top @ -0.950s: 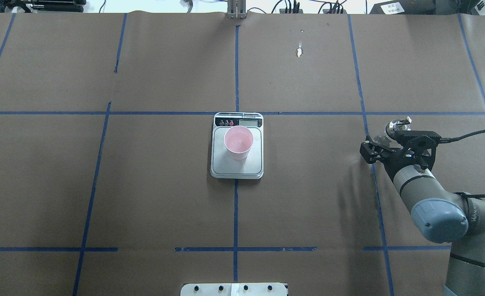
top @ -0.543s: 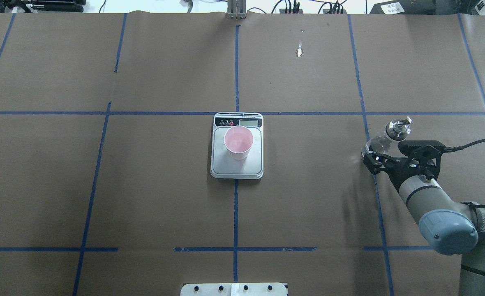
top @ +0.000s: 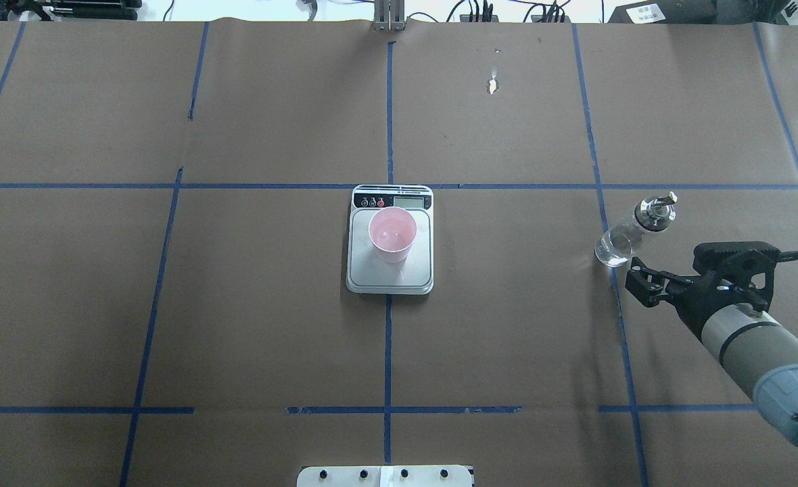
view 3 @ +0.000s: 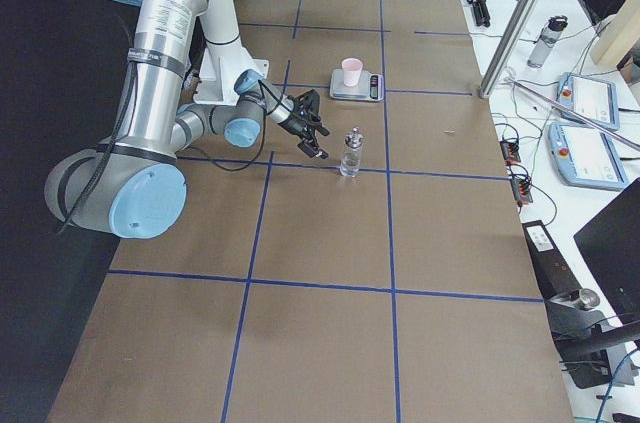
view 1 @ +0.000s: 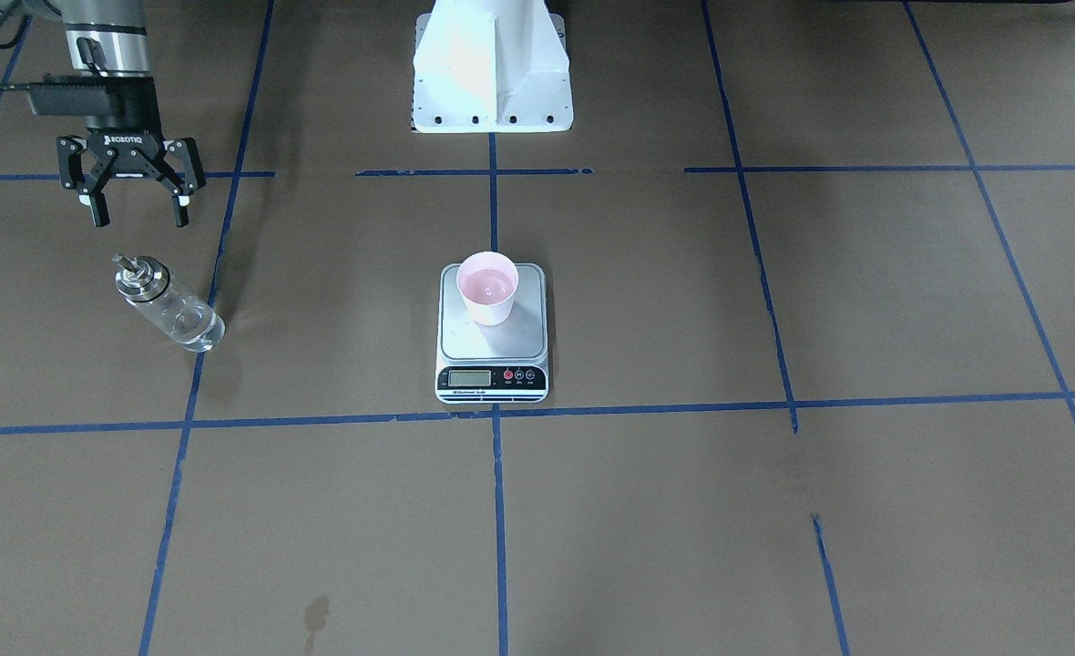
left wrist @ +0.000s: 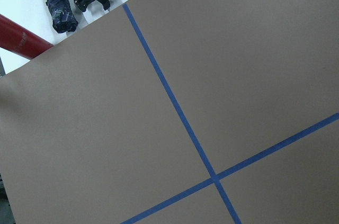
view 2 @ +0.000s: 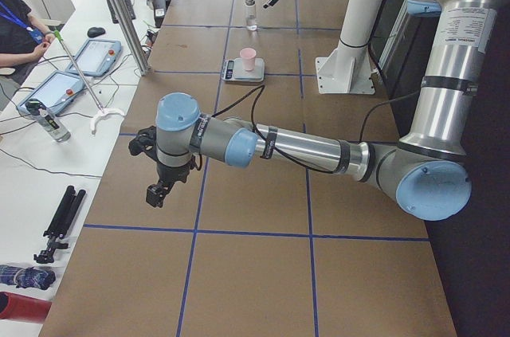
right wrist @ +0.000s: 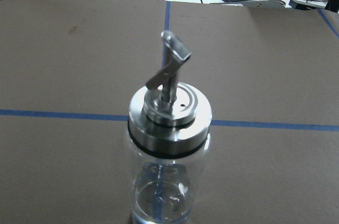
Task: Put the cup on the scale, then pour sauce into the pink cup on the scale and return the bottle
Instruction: 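Open the right gripper and withdraw it from the bottle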
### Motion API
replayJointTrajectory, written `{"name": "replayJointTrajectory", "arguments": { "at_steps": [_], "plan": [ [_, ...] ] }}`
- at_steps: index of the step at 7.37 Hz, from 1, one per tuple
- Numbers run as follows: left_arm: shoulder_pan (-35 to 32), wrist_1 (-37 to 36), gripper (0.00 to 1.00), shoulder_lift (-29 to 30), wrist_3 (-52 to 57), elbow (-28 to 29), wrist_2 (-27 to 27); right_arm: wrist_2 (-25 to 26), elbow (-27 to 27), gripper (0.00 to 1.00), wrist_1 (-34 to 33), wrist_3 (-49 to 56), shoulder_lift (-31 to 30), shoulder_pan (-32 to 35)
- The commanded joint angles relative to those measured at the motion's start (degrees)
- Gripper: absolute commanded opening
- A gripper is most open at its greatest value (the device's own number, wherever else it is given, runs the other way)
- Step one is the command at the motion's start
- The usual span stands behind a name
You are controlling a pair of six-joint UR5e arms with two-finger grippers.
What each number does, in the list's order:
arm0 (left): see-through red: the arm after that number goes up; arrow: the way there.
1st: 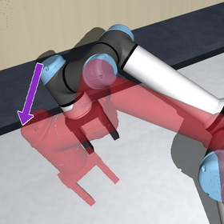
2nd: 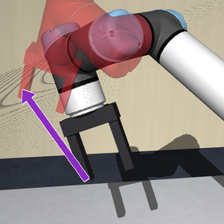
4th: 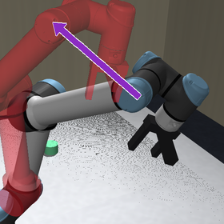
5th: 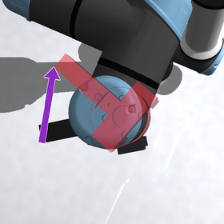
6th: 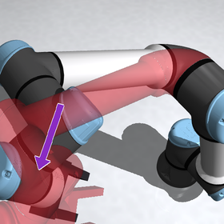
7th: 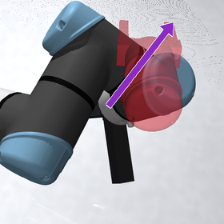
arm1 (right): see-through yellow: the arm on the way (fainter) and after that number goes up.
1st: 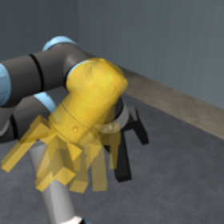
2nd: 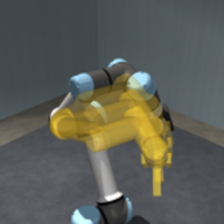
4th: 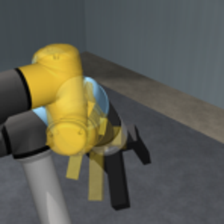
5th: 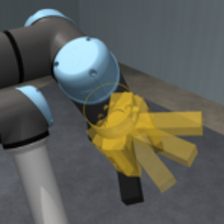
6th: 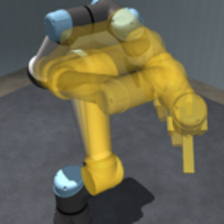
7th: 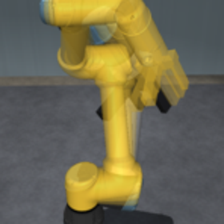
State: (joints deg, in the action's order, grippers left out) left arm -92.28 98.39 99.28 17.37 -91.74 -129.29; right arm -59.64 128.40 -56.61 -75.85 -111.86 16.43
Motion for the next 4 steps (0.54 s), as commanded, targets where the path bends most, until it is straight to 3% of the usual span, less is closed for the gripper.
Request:
{"name": "replayJointTrajectory", "arguments": {
  "at_steps": [1, 2, 4],
  "plan": [
    [0.00, -0.13, 1.00, -0.14, 0.03, -0.54, 0.00, -5.30, 7.36, 1.00, -2.87, 0.26, -3.80, 1.58],
    [0.00, -0.13, 1.00, -0.14, 0.03, -0.54, 0.00, -12.45, 10.26, 1.00, -5.16, 1.83, -2.85, 8.55],
    [0.00, -0.13, 1.00, -1.18, -0.05, -1.85, 0.00, -31.59, 9.68, 1.00, -5.27, 17.93, -1.17, 26.99]
  ]
}}
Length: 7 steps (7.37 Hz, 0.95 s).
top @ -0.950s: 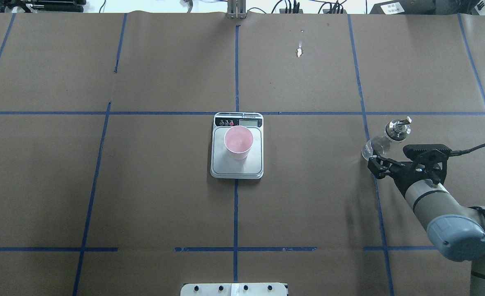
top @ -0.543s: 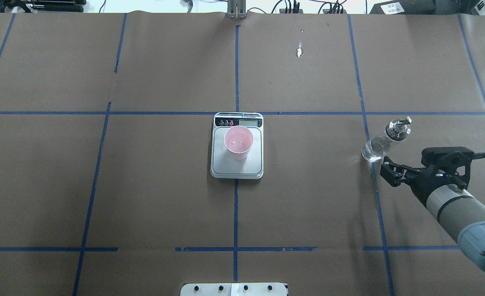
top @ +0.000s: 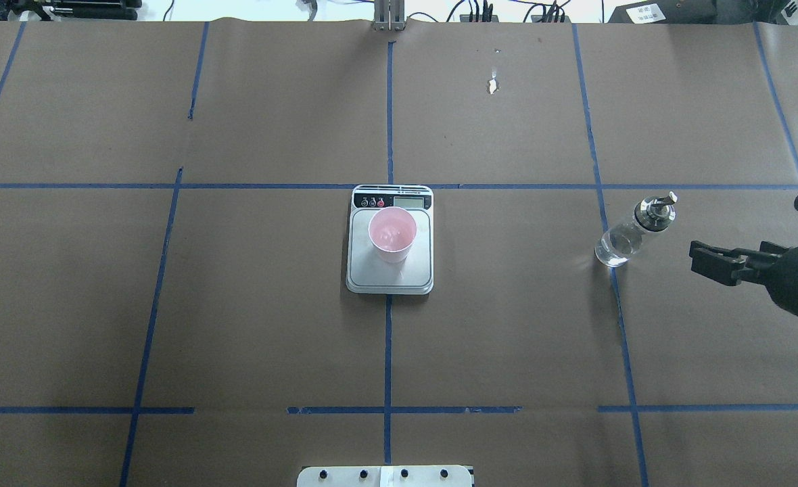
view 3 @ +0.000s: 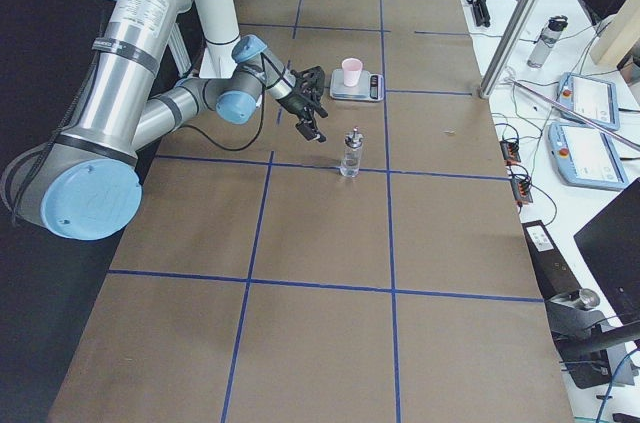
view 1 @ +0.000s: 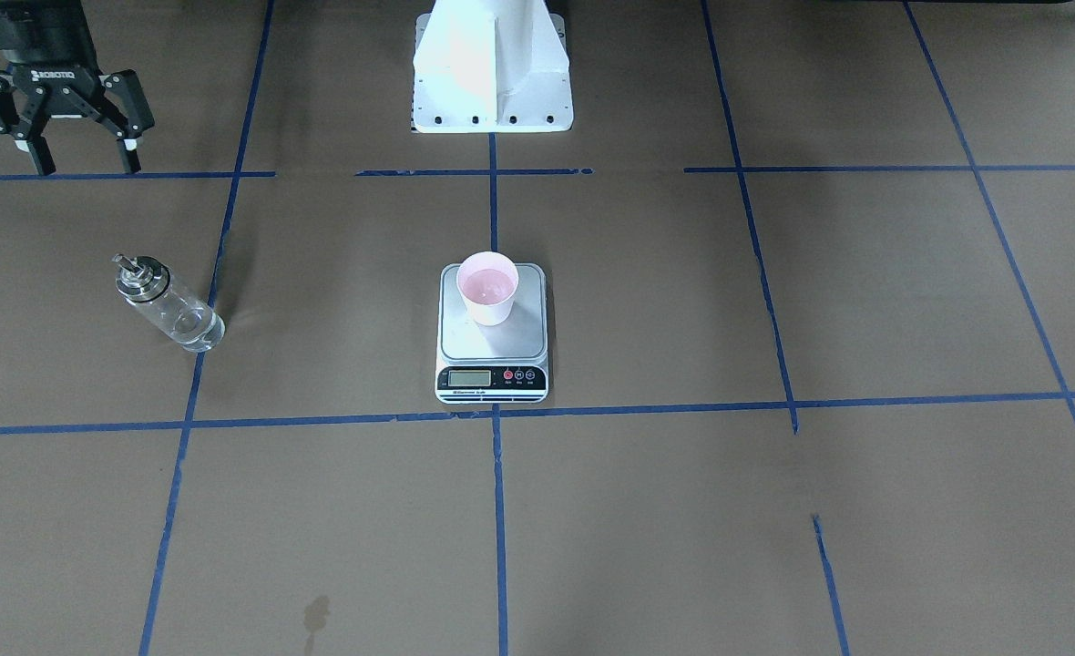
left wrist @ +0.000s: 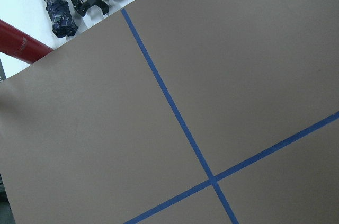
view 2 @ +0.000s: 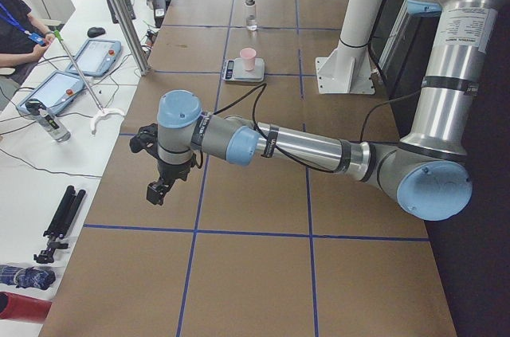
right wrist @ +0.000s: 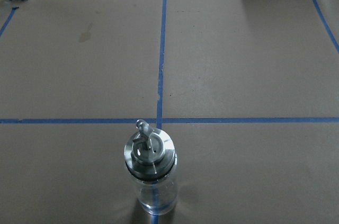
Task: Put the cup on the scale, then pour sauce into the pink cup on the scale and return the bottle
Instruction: 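Open the right gripper and withdraw it from the bottle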
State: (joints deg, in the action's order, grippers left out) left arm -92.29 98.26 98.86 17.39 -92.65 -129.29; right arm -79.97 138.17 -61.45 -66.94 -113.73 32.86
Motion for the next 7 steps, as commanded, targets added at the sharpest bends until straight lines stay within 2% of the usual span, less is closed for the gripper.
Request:
{"name": "replayJointTrajectory", "arguments": {
  "at_steps": [1, 3, 4, 5, 6, 7],
  "plan": [
    [0.00, 0.00, 1.00, -0.77, -0.07, -1.21, 0.00, -20.75, -2.70, 1.00, -0.43, 18.59, 0.88, 19.78],
    [0.00, 0.00, 1.00, -1.13, 0.02, -1.30, -0.09, -40.18, -14.70, 1.00, -0.51, 45.45, 2.88, 41.66],
    [0.00, 0.00, 1.00, -1.47, 0.02, -1.30, -0.26, -49.49, -21.29, 1.00, -0.78, 53.41, 3.95, 50.03],
    [0.00, 0.00, 1.00, -1.48, 0.10, -1.13, -0.26, -52.72, -25.36, 1.00, -0.95, 60.63, 3.78, 54.20],
    [-0.09, 0.17, 1.00, -1.48, 0.10, -0.78, -0.35, -52.66, -27.05, 1.00, -4.26, 68.97, 3.70, 57.03],
    [-0.26, 0.00, 1.00, -1.56, 0.10, -0.60, -0.35, -52.14, -26.29, 1.00, -12.82, 73.84, 4.04, 58.53]
  ]
}}
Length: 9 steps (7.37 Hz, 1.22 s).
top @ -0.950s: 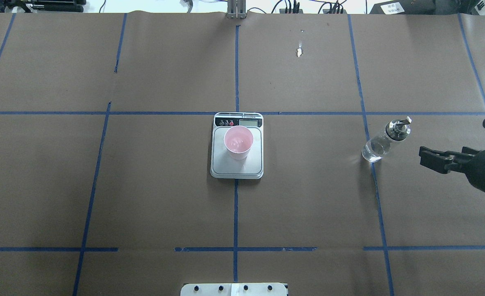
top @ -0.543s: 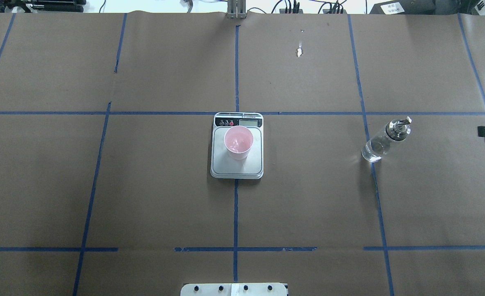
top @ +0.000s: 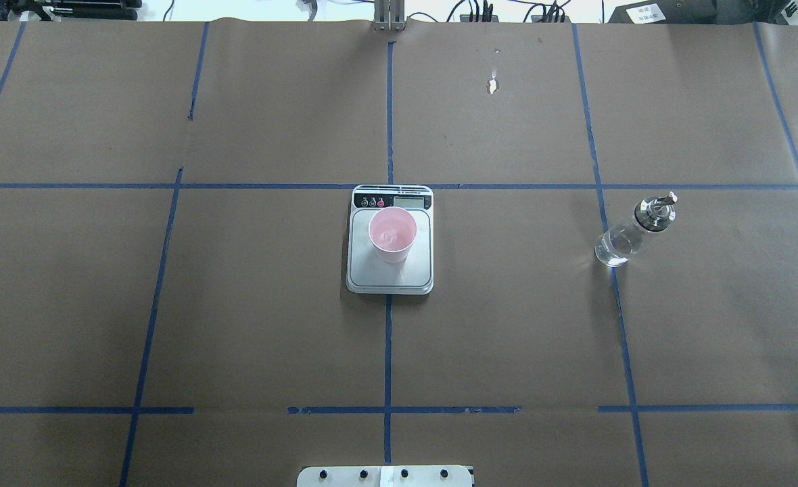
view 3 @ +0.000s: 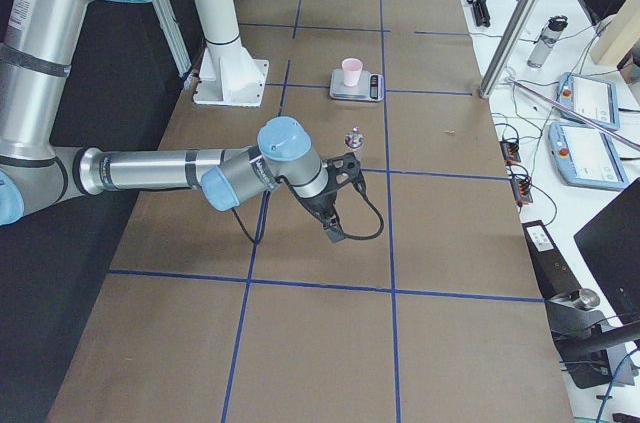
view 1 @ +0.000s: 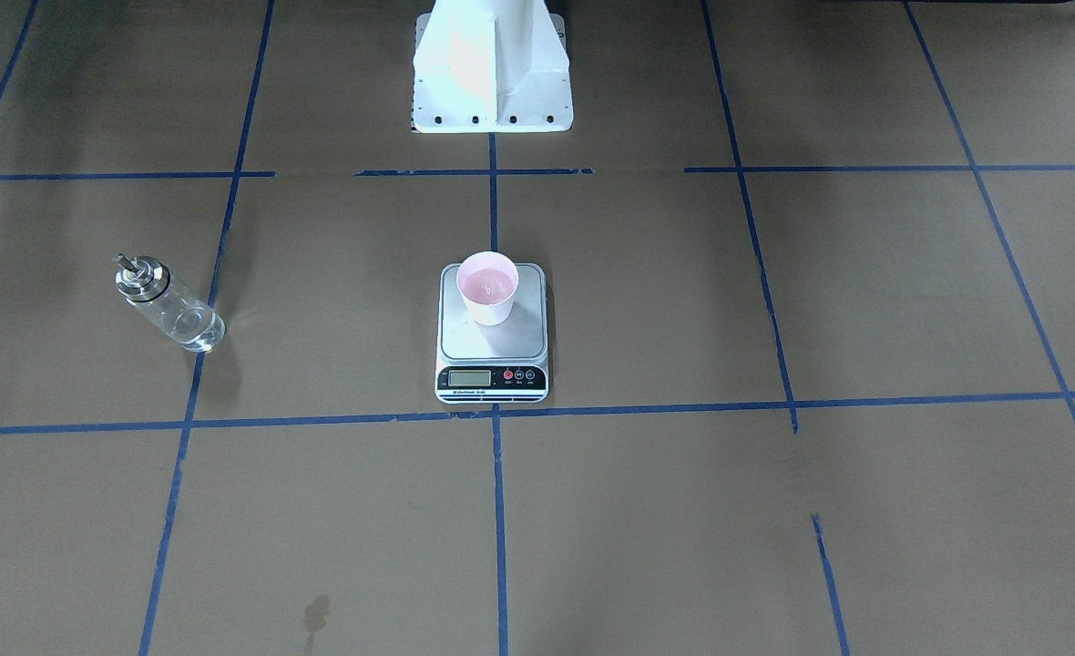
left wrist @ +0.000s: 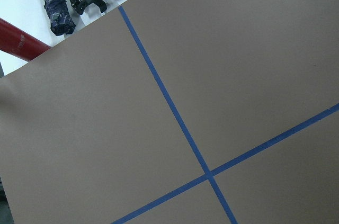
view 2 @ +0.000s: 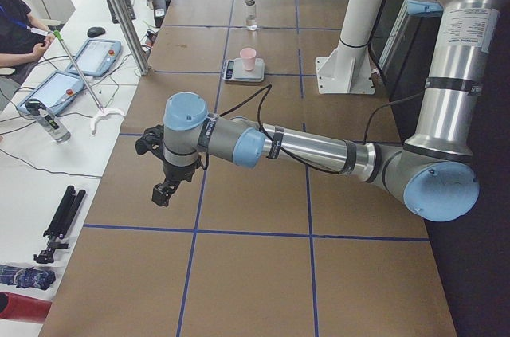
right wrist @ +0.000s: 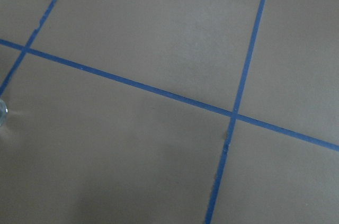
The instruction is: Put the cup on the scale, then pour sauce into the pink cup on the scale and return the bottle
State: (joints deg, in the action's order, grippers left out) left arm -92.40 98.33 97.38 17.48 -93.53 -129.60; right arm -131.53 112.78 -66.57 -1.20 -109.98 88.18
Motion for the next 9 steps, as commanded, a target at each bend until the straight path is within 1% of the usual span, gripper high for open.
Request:
{"name": "replayJointTrajectory", "arguments": {
  "at_steps": [1, 2, 3, 4, 5, 6, 7, 8, 9],
  "plan": [
    [-0.23, 0.02, 1.00, -2.00, 0.01, 0.19, -0.39, -0.39, -0.64, 1.00, -15.62, 9.80, 2.29, 2.88],
    [-0.24, 0.02, 1.00, -3.85, 0.01, 0.36, -0.48, -0.39, -0.81, 1.00, -21.35, 12.51, 3.01, 5.40],
    [-0.24, -0.07, 1.00, -4.82, 0.10, 2.19, -0.57, -0.65, -0.72, 1.00, -26.37, 14.63, 3.71, 5.60],
    [-0.58, -0.16, 1.00, -4.92, 0.10, 4.47, -0.92, -0.48, -0.90, 1.00, -30.51, 14.82, 5.72, 5.77],
    [-1.98, -1.81, 1.00, -4.83, 0.10, 7.10, -3.10, -0.91, -0.90, 1.00, -33.33, 13.61, 6.87, 5.86],
    [-2.51, -2.52, 1.00, -4.83, 0.36, 9.48, -4.95, -0.83, -0.90, 1.00, -33.71, 12.81, 6.88, 5.86],
    [-3.65, -3.23, 1.00, -4.92, 8.54, 11.68, -5.40, -0.31, -0.99, 1.00, -33.89, 10.02, 7.40, 5.34],
    [-4.97, -6.89, 1.00, -4.75, 12.19, 12.57, -5.67, -0.74, -1.07, 1.00, -32.15, 9.03, 7.41, 5.34],
    [-5.07, -8.23, 1.00, -5.09, 12.23, 12.23, -5.75, -1.44, -0.90, 1.00, -29.17, 8.68, 7.23, 5.34]
  ]
}}
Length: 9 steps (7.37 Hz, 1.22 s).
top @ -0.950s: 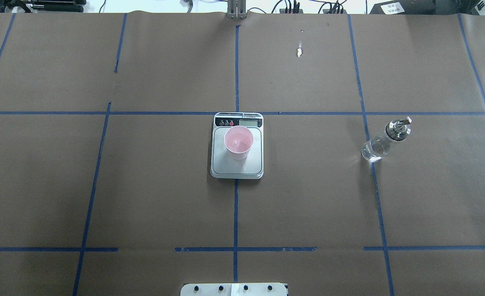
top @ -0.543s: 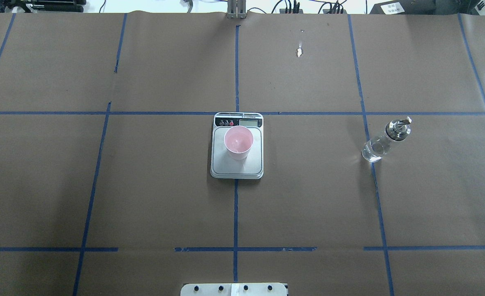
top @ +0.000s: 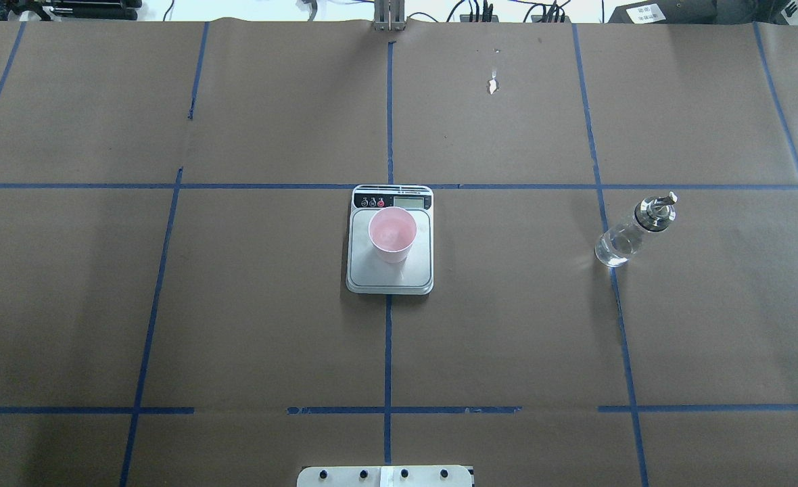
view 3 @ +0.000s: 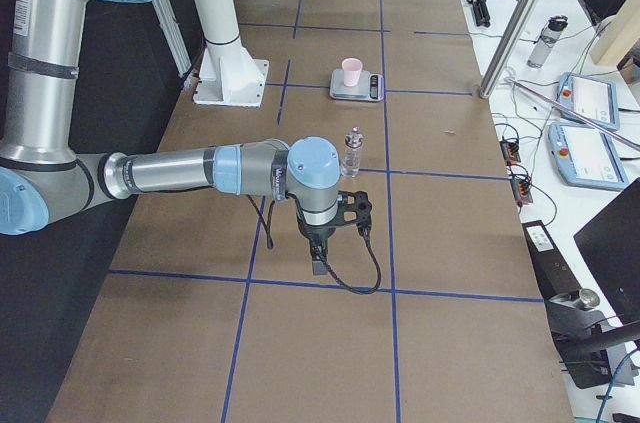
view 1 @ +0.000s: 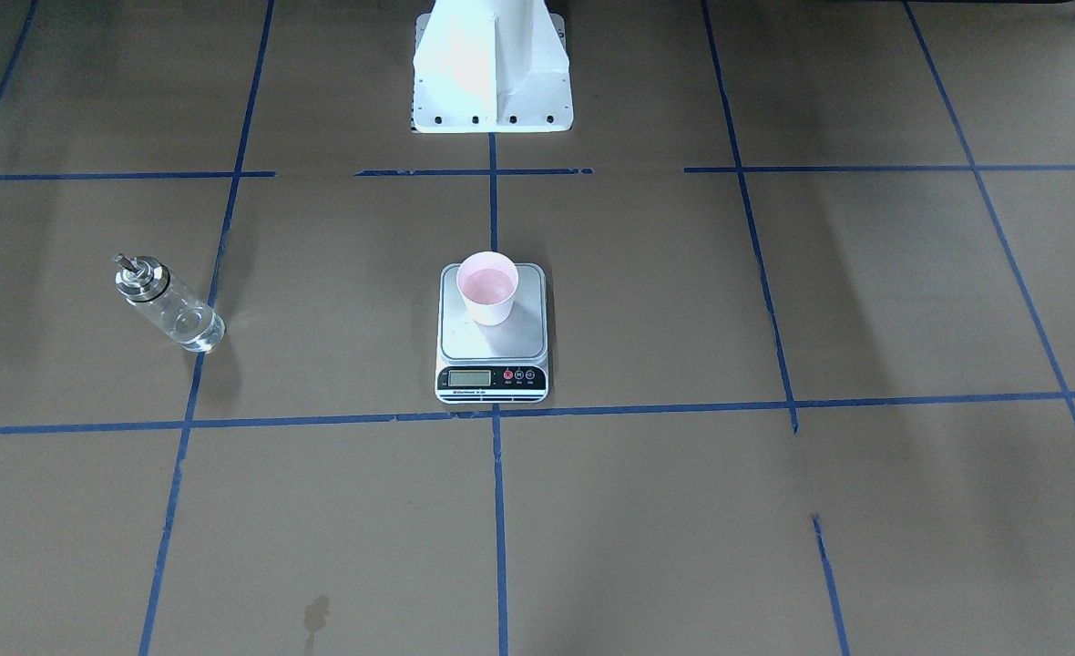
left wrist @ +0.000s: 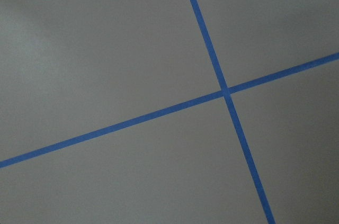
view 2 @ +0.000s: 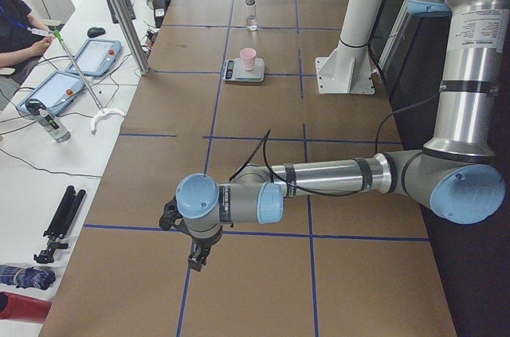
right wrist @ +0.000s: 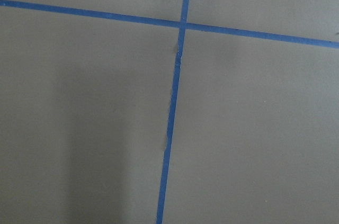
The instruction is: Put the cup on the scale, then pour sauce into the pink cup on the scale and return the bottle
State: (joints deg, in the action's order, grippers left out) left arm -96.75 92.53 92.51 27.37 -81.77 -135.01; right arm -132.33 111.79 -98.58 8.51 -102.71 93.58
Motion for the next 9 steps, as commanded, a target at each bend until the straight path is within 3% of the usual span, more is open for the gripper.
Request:
{"name": "replayJointTrajectory", "arguments": {
  "at_steps": [1, 5, 7, 9],
  "plan": [
    [-0.72, -2.36, 1.00, -0.22, 2.07, 0.82, -0.77, -0.56, -1.99, 1.00, 3.12, -1.22, -0.04, -0.15],
    [-0.55, -1.92, 1.00, 0.39, -3.81, 0.82, -0.17, -0.38, -11.57, 1.00, 3.39, -2.53, 9.16, -0.50],
    [-0.46, -1.92, 1.00, 0.48, -3.82, 1.17, -0.25, -3.70, -17.02, 1.00, 3.57, -5.70, 13.22, -0.85],
    [-0.46, -1.92, 1.00, 0.57, -4.95, 1.18, -0.43, -5.13, -18.01, 1.00, 3.48, -5.96, 13.85, -0.85]
  ]
}}
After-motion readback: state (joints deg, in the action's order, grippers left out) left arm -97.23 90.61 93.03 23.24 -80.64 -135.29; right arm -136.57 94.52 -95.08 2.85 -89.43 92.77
